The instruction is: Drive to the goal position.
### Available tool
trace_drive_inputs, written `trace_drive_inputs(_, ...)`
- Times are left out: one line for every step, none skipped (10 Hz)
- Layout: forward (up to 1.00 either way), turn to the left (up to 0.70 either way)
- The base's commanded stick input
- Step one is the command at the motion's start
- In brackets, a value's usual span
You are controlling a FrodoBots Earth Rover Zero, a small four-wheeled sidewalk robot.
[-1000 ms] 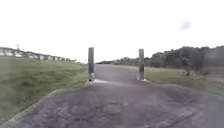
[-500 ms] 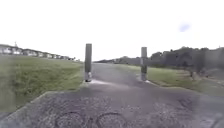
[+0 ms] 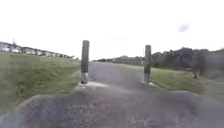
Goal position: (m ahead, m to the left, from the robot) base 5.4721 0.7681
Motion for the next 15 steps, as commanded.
trace_drive_inputs(0.70,0.00)
trace_drive_inputs(0.70,0.00)
trace_drive_inputs(0.70,0.00)
trace_drive_inputs(0.70,0.00)
trace_drive_inputs(0.70,0.00)
trace_drive_inputs(0.70,0.00)
trace_drive_inputs(0.70,0.00)
trace_drive_inputs(0.70,0.00)
trace_drive_inputs(0.70,0.00)
trace_drive_inputs(0.70,0.00)
trace_drive_inputs(0.70,0.00)
trace_drive_inputs(0.70,0.00)
trace_drive_inputs(0.70,0.00)
trace_drive_inputs(0.70,0.00)
trace_drive_inputs(0.70,0.00)
